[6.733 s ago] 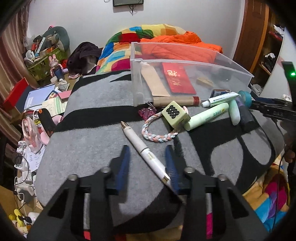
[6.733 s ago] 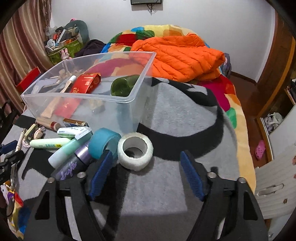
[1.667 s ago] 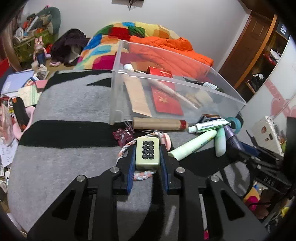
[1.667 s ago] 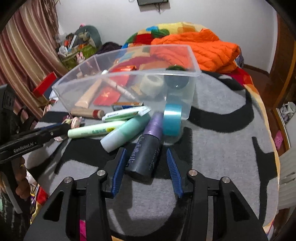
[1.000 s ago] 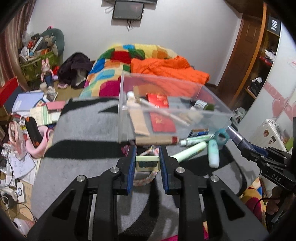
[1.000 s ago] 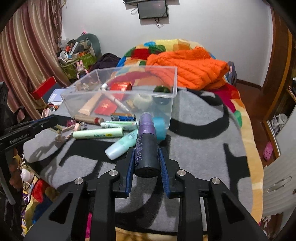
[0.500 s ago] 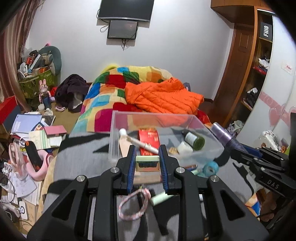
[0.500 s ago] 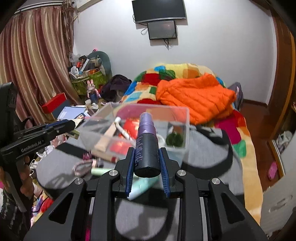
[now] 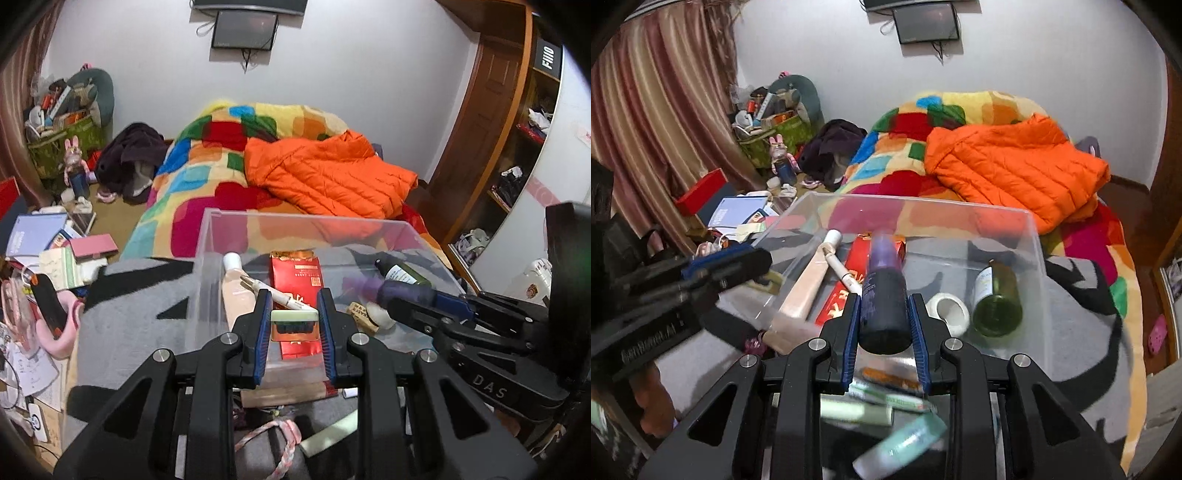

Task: Organize objects
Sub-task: 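Carry the block and spray bottle into the clear bin and open both tools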

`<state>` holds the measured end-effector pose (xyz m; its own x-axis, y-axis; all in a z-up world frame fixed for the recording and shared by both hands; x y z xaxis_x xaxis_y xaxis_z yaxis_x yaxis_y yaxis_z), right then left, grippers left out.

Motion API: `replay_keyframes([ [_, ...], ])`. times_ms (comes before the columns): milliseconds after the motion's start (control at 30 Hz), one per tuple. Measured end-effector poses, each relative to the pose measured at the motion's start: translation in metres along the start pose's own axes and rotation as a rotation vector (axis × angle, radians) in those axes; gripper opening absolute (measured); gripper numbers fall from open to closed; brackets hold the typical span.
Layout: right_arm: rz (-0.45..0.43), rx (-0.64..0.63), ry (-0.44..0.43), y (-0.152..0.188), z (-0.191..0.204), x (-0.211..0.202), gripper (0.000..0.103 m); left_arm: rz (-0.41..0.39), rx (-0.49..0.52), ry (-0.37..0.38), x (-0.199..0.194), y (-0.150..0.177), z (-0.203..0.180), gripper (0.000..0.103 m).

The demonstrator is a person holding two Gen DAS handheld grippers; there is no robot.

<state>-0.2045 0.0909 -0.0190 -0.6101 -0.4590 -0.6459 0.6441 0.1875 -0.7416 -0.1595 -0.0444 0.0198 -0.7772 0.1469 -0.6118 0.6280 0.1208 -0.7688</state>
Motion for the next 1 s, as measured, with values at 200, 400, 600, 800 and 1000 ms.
replay_keyframes([
  [200, 0.017, -0.018, 0.020, -0.004, 0.009, 0.010, 0.024, 0.035, -0.031, 0.005, 0.017, 0.004, 0.006, 0.024],
  [400, 0.035, -0.048, 0.043, -0.003, 0.015, 0.013, 0.024, 0.040, -0.035, 0.001, 0.016, 0.005, 0.010, 0.027],
  [600, 0.009, -0.053, 0.062, -0.003, 0.013, 0.001, 0.043, 0.005, -0.023, -0.009, 0.003, 0.005, 0.008, 0.050],
  [800, -0.051, -0.087, 0.124, -0.001, 0.012, -0.028, 0.059, -0.051, 0.014, -0.067, -0.019, 0.003, 0.002, 0.081],
  [1000, -0.072, -0.100, 0.169, 0.007, 0.005, -0.055, 0.074, -0.056, 0.029, -0.073, -0.041, 0.011, 0.006, 0.096],
])
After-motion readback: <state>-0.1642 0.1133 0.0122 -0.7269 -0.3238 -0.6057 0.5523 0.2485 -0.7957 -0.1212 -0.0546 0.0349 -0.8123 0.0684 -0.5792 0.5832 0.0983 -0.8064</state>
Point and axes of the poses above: each gripper's, at about its wrist camera, not at the fingertips, and x roughly the way its jaws point, z to its left, y to its underside, the point moved 1 cm from there along x, roughly the way its jaws point, and after that the axes turned 5 degrees about -z, right-handed, at the moved point
